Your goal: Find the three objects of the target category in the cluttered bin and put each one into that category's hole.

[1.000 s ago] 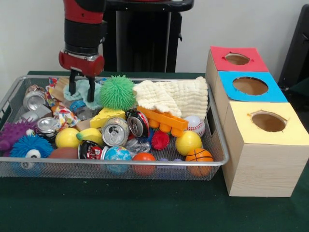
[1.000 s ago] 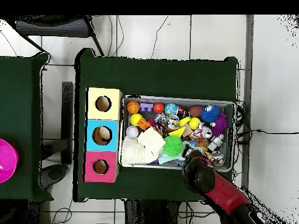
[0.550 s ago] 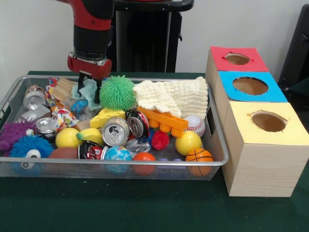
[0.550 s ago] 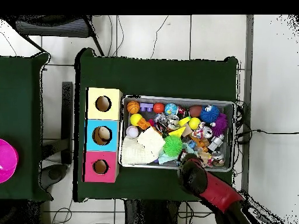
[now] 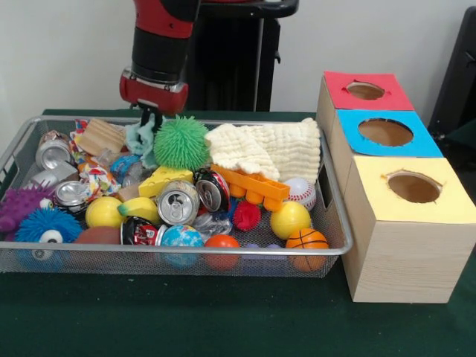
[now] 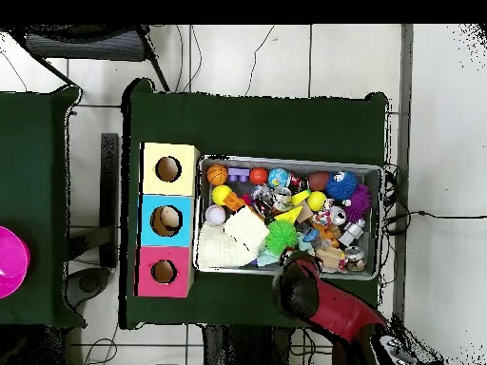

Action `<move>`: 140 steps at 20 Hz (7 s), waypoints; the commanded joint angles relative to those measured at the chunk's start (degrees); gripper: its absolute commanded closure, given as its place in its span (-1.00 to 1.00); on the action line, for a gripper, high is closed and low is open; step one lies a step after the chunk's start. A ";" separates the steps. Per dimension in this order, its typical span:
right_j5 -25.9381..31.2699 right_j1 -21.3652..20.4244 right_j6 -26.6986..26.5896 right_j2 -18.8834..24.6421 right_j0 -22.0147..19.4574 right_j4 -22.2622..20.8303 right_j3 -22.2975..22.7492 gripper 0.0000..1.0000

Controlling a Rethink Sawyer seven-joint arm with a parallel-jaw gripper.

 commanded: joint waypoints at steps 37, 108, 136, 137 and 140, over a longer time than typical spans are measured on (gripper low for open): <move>13.86 -22.05 -0.30 6.95 -8.58 -10.14 -8.35 1.00; 19.24 -20.94 3.37 3.74 -4.20 -9.44 -9.82 1.00; 2.44 -7.41 6.57 8.01 -8.11 -13.98 -11.51 -1.00; 2.79 -7.80 6.80 7.96 -7.97 -13.60 -11.43 -1.00; 4.97 -10.53 8.28 10.24 -9.45 -12.06 -9.04 -1.00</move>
